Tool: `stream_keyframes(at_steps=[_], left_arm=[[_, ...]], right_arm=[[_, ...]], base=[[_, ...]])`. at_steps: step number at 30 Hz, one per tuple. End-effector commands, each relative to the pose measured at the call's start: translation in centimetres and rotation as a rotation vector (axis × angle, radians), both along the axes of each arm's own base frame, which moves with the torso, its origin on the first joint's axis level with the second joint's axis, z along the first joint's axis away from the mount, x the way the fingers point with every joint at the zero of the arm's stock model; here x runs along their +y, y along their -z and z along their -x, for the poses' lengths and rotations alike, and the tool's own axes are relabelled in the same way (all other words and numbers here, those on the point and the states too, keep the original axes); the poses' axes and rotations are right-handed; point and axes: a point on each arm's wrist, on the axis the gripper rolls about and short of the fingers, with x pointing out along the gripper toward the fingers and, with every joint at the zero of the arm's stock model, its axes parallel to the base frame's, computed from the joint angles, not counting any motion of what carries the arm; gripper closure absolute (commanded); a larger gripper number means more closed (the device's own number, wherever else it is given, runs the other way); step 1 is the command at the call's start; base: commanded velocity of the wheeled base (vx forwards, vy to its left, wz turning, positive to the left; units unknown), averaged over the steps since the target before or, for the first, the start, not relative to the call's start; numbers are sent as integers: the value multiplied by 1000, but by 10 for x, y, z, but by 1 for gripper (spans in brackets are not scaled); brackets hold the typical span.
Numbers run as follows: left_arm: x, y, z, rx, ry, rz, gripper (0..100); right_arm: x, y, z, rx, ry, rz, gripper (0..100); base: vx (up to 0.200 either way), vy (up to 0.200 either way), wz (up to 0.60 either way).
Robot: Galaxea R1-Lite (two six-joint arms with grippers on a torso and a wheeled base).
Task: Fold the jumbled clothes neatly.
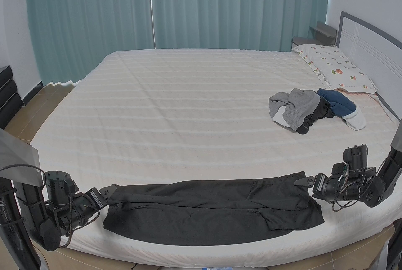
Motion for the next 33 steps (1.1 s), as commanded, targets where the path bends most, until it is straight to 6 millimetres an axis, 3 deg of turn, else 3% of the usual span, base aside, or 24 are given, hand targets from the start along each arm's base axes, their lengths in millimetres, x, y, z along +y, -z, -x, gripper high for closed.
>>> stream_keyframes(at_steps=[1, 10, 22, 23, 33], left_arm=[[-6, 5, 2, 36, 18, -1, 0], [-7, 27, -19, 78, -65, -8, 0], [-17, 40, -37, 71, -88, 46, 0], [-17, 40, -37, 70, -89, 45, 100], [-16, 9, -44, -85, -190, 10, 100]], right_arm=[[9, -13, 14, -13, 70, -11, 0], [27, -23, 47, -4, 37, -46, 0], [51, -21, 51, 30, 98, -88, 0], [51, -21, 51, 31, 100, -90, 0], [63, -15, 24, 182, 271, -170, 0]], base=[[0, 0, 0], [0, 0, 0], [0, 0, 0], [0, 0, 0], [0, 0, 0]])
